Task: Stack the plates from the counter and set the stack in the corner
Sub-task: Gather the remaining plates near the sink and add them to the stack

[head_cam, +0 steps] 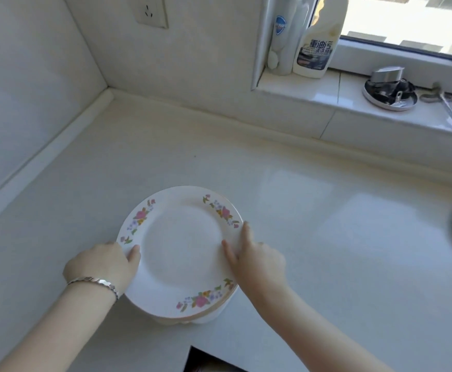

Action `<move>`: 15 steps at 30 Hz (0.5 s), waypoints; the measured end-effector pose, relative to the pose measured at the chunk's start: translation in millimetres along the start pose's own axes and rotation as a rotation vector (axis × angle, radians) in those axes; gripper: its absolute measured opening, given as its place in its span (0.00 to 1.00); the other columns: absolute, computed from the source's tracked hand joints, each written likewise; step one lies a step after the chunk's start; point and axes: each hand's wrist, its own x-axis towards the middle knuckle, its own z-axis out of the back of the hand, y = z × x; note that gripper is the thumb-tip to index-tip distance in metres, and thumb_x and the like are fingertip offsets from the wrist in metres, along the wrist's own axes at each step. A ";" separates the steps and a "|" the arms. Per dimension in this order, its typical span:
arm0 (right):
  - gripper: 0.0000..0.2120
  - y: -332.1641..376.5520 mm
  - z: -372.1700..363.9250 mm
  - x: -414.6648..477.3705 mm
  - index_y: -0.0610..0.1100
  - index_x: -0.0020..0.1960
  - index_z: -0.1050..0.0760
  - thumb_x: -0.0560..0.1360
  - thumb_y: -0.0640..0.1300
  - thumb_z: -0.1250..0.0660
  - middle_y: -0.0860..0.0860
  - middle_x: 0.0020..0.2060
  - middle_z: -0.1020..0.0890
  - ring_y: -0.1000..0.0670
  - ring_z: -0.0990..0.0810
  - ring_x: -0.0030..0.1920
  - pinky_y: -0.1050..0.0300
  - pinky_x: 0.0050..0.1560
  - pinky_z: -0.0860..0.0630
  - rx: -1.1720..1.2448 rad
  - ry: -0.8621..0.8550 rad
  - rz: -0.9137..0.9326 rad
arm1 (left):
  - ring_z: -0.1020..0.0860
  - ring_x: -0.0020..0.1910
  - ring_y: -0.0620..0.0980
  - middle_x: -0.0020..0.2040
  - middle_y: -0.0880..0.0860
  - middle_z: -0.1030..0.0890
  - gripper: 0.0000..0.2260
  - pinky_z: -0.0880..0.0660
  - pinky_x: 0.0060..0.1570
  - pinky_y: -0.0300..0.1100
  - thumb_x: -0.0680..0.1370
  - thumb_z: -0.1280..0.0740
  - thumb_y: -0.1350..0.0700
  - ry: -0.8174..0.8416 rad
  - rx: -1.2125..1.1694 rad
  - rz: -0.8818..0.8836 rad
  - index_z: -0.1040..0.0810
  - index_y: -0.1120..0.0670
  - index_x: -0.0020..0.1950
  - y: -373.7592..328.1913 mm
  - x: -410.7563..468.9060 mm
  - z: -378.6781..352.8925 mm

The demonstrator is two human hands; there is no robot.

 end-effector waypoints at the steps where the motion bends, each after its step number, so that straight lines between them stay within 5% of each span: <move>1: 0.31 -0.5 0.8 -0.5 0.47 0.76 0.51 0.78 0.61 0.52 0.45 0.51 0.19 0.43 0.20 0.52 0.55 0.39 0.35 0.018 0.010 0.003 | 0.24 0.43 0.54 0.52 0.53 0.20 0.21 0.37 0.35 0.36 0.79 0.49 0.43 -0.045 0.016 -0.001 0.24 0.54 0.57 -3.4 -2.4 3.1; 3: 0.29 -6.9 3.4 -0.8 0.50 0.74 0.48 0.77 0.61 0.50 0.45 0.48 0.18 0.43 0.19 0.50 0.55 0.39 0.32 0.148 0.055 0.011 | 0.21 0.46 0.60 0.49 0.61 0.21 0.21 0.33 0.39 0.42 0.72 0.33 0.46 -0.151 0.010 -0.041 0.24 0.59 0.57 -12.0 -5.8 12.1; 5: 0.24 -21.7 10.9 -3.4 0.52 0.69 0.36 0.77 0.60 0.46 0.47 0.39 0.18 0.46 0.19 0.41 0.54 0.39 0.27 0.421 0.152 -0.026 | 0.22 0.37 0.65 0.39 0.67 0.22 0.24 0.27 0.35 0.50 0.58 0.20 0.54 -0.211 -0.074 -0.195 0.21 0.66 0.48 -31.6 -10.3 22.3; 6: 0.20 -33.9 13.7 -5.4 0.52 0.64 0.30 0.77 0.59 0.45 0.48 0.34 0.20 0.49 0.20 0.35 0.55 0.38 0.25 0.557 0.185 -0.067 | 0.22 0.37 0.65 0.38 0.66 0.22 0.23 0.25 0.35 0.52 0.57 0.20 0.55 -0.259 -0.110 -0.301 0.21 0.65 0.46 -47.2 -14.7 26.3; 9: 0.13 -87.4 19.5 -17.8 0.51 0.57 0.26 0.78 0.54 0.43 0.53 0.31 0.22 0.56 0.24 0.28 0.67 0.32 0.28 0.681 0.258 -0.146 | 0.25 0.56 0.57 0.51 0.55 0.23 0.13 0.28 0.53 0.47 0.75 0.35 0.51 -0.115 -0.367 -0.577 0.23 0.56 0.55 -115.0 -37.1 34.0; 11: 0.11 -133.2 21.5 -29.9 0.51 0.57 0.26 0.78 0.51 0.42 0.54 0.31 0.21 0.57 0.23 0.29 0.69 0.34 0.27 0.660 0.287 -0.202 | 0.24 0.56 0.51 0.46 0.50 0.24 0.11 0.29 0.51 0.42 0.78 0.41 0.51 -0.058 -0.511 -0.747 0.24 0.53 0.54 -166.0 -58.6 25.4; 15: 0.06 -241.9 21.7 -51.4 0.47 0.53 0.26 0.77 0.45 0.39 0.53 0.31 0.22 0.54 0.23 0.31 0.58 0.43 0.26 0.713 0.211 -0.428 | 0.21 0.50 0.52 0.50 0.50 0.18 0.11 0.29 0.45 0.40 0.78 0.44 0.50 0.109 -0.419 -0.984 0.24 0.52 0.53 -262.3 -99.5 26.8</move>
